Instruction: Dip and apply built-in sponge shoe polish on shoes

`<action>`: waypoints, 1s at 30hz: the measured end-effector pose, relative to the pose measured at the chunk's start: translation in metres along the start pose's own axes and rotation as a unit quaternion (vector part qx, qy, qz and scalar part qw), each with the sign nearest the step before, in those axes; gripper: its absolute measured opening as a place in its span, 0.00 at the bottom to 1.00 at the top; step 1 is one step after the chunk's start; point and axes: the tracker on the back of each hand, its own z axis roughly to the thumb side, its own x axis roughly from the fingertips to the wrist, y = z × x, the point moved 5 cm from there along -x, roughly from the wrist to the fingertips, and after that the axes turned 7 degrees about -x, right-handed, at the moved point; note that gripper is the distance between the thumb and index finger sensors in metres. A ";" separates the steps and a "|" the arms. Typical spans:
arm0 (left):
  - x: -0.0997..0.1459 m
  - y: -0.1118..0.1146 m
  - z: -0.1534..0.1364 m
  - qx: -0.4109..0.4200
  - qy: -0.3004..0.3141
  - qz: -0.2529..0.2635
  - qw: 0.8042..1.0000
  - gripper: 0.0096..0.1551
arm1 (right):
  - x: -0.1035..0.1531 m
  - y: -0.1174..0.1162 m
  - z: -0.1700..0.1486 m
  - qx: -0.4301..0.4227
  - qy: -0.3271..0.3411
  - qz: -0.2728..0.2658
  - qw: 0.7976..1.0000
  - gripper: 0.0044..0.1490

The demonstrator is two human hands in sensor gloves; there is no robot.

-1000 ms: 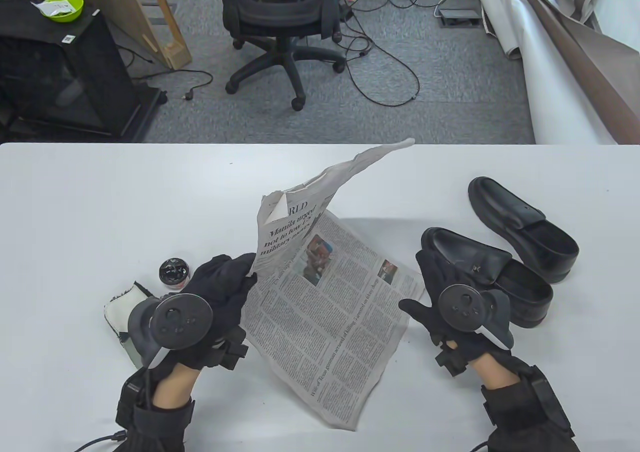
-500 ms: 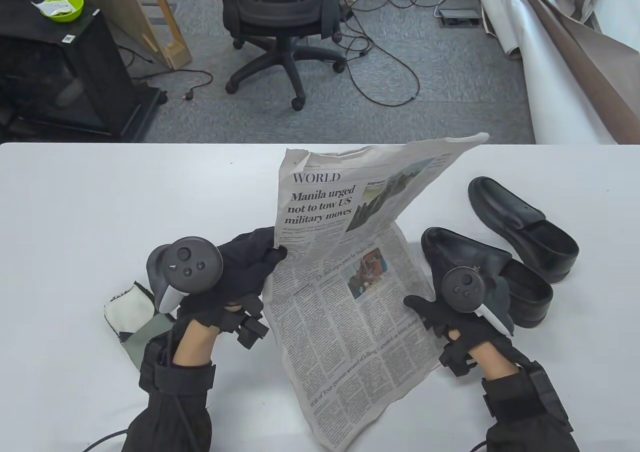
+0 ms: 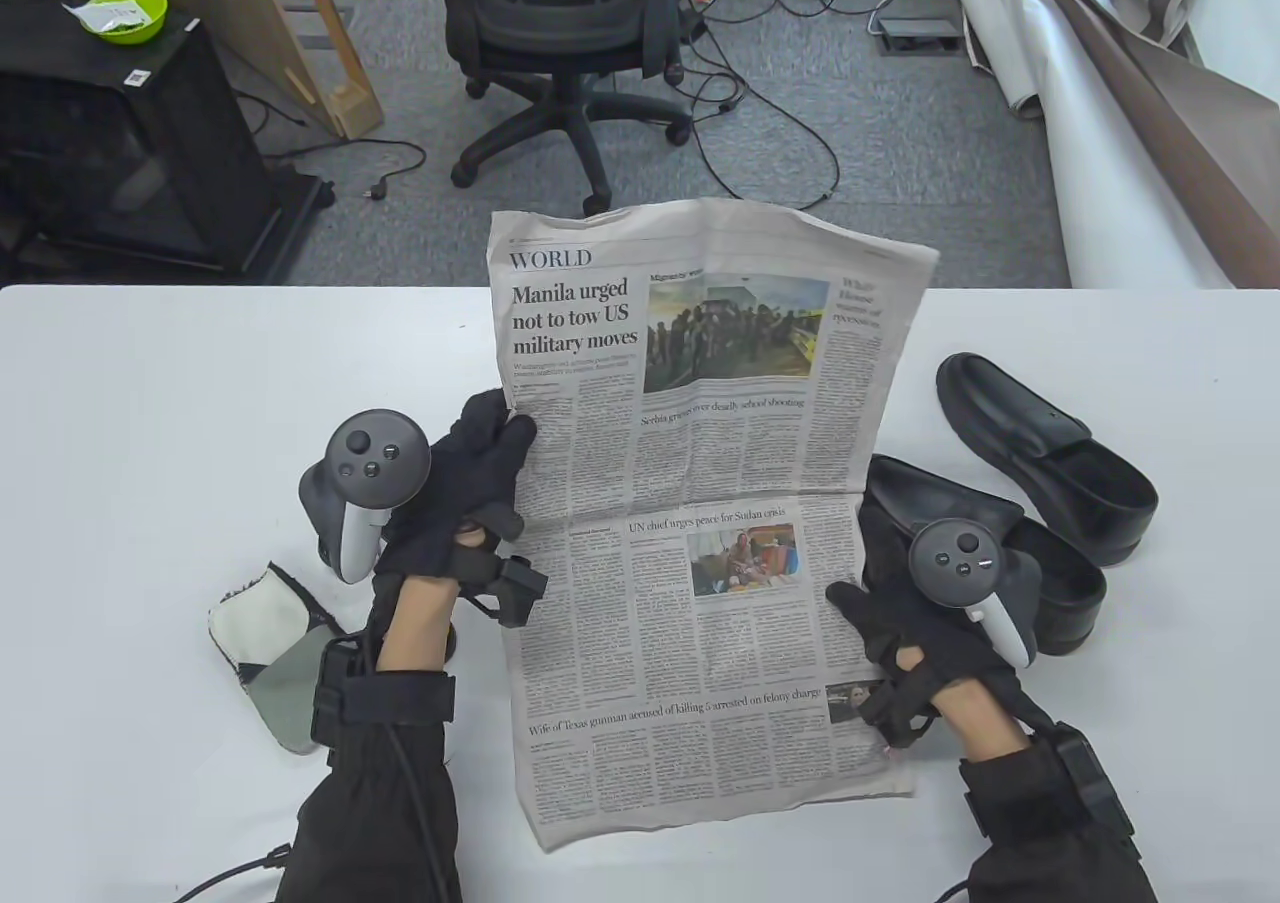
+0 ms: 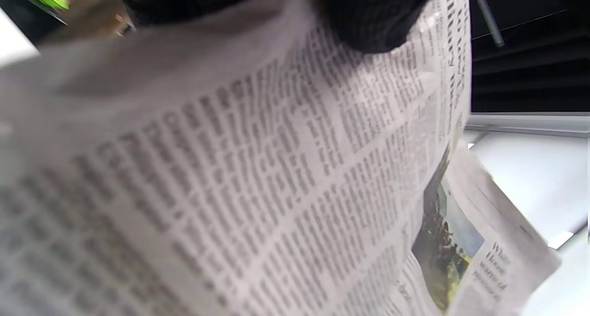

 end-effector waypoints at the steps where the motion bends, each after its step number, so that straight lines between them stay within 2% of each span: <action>1: -0.005 0.006 -0.008 -0.004 -0.015 0.000 1.000 0.23 | 0.000 -0.003 -0.001 -0.002 -0.004 -0.002 1.000 0.55; 7: -0.017 0.028 -0.034 -0.078 -0.065 0.000 0.995 0.29 | 0.000 -0.023 -0.002 -0.012 -0.036 0.007 0.999 0.57; 10: -0.018 0.032 -0.036 -0.156 -0.090 -0.002 0.984 0.41 | 0.002 -0.029 -0.001 0.030 -0.059 -0.002 0.998 0.56; 12: -0.015 0.023 -0.028 -0.221 -0.074 0.022 0.972 0.45 | 0.004 -0.031 0.001 0.063 -0.070 -0.017 0.995 0.55; 14: -0.010 0.006 -0.015 -0.260 -0.055 0.051 0.963 0.46 | 0.006 -0.031 0.003 0.071 -0.074 -0.034 0.994 0.54; 19: 0.016 -0.031 0.006 -0.271 -0.014 0.080 0.959 0.44 | 0.000 -0.036 0.002 0.067 -0.069 -0.012 0.995 0.55; 23: 0.041 -0.052 0.010 -0.281 0.004 0.100 0.954 0.43 | -0.006 -0.034 0.001 0.081 -0.077 -0.018 0.994 0.56; 28: 0.071 -0.057 0.003 -0.277 0.032 0.112 0.954 0.42 | -0.007 -0.034 -0.001 0.119 -0.082 -0.039 0.989 0.58; 30: 0.082 -0.054 0.001 -0.311 0.053 0.126 0.941 0.42 | -0.004 -0.029 0.004 0.162 -0.067 -0.059 0.983 0.58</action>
